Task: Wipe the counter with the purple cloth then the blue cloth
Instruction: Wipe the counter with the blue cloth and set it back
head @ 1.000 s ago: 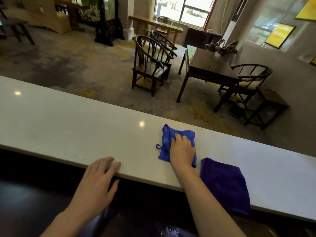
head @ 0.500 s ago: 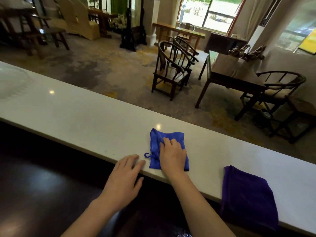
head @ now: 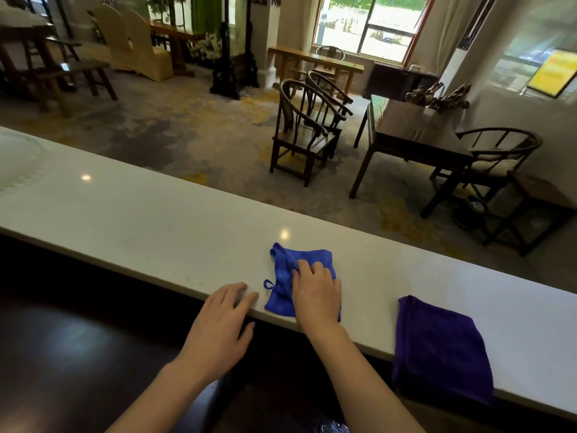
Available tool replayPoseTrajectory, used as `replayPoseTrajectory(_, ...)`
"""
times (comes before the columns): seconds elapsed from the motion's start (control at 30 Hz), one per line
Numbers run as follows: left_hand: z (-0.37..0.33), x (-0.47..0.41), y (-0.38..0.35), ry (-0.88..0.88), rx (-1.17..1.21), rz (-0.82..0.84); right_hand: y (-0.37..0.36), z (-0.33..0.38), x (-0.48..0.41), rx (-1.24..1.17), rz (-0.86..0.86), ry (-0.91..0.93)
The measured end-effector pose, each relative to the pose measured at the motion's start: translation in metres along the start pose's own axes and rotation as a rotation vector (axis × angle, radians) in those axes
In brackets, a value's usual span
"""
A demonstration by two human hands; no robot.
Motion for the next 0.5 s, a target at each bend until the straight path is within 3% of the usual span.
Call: replayPoseTrajectory(0.5,-0.003,-0.009,-0.001,0.066,-0.030,0.015,0.044,-0.108,0.013,0.099,-0.061,-0.197)
Point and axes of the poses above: each hand's wrist, its own x-axis away from the middle knuckle, its own y-axis out of the back of the hand, z = x × y, the point moved 7 cm from there along -x, towards the middle knuckle, and after that the axes turned 13 degrees about -y, right-handed, at the moved point
